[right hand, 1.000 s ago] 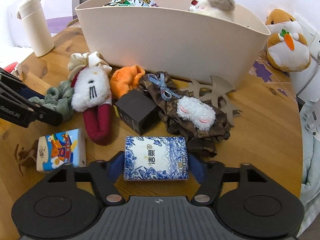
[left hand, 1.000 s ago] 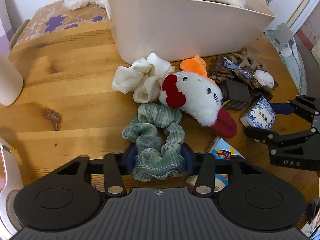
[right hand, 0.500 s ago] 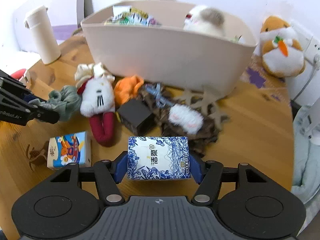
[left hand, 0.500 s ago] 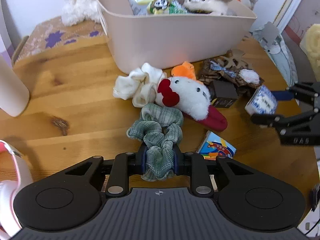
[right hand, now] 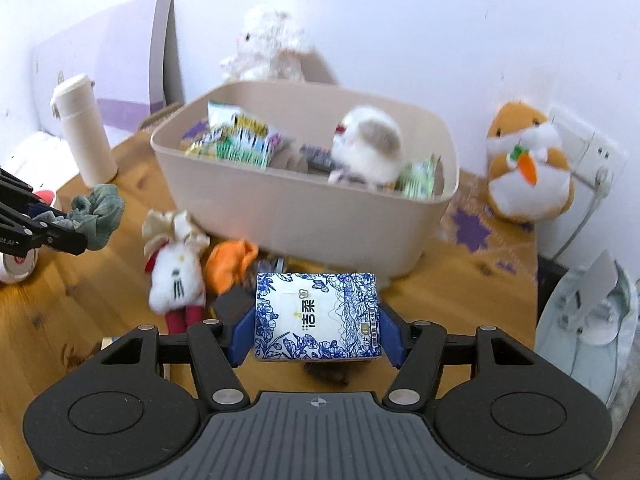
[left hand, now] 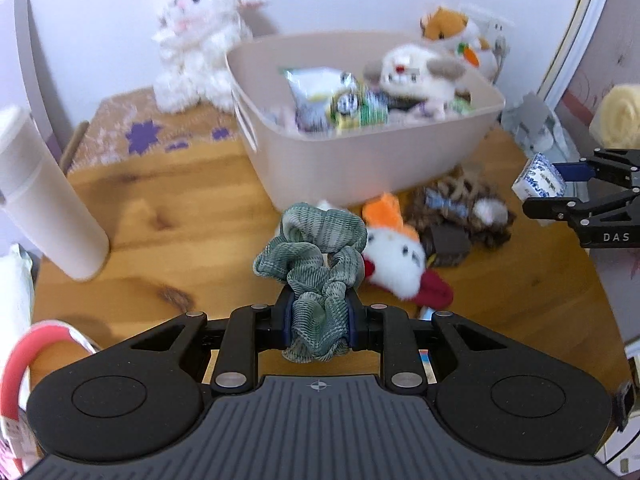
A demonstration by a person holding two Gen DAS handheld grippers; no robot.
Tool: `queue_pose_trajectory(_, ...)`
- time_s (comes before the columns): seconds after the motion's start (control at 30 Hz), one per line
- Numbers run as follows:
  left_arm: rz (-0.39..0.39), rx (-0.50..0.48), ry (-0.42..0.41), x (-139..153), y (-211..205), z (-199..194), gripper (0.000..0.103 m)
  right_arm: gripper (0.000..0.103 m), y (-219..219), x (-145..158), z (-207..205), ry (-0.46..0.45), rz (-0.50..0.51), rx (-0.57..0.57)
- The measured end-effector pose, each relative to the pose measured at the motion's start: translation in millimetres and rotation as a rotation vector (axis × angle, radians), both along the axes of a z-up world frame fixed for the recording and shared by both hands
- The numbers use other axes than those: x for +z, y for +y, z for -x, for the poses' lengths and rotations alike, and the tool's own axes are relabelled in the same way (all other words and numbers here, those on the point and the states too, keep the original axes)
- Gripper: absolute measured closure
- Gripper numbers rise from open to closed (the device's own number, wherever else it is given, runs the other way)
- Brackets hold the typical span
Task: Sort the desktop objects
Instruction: 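Carry scrunchie and tissue box into the basket and open both tools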
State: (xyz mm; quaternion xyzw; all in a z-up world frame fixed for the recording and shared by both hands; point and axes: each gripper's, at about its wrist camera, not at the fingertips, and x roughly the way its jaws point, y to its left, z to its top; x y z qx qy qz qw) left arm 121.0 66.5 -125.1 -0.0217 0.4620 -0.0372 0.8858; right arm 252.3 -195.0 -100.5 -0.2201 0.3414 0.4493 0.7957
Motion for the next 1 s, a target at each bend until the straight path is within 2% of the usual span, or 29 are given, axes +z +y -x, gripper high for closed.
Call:
queue_pose_trajectory(0.37, -0.07, -0.054, -0.14, 45.8, -2.9, -35.7, 0.079, 0.043, 7.6, 28.4, -30.2, -0.033, -0.077, -0.058)
queue_pose_trajectory(0.6, -0.082, -0.053, -0.213, 69.3, -0.5, -68.6, 0.079, 0.043, 19.3, 47.0, -47.2, -0.079, -0.107, -0.07)
queue_pose_trajectory(1.0, -0.066, -0.04, -0.247, 74.5, -15.4, -123.2, 0.079, 0.043, 71.8, 69.8, -79.8, -0.113, -0.169, -0.065)
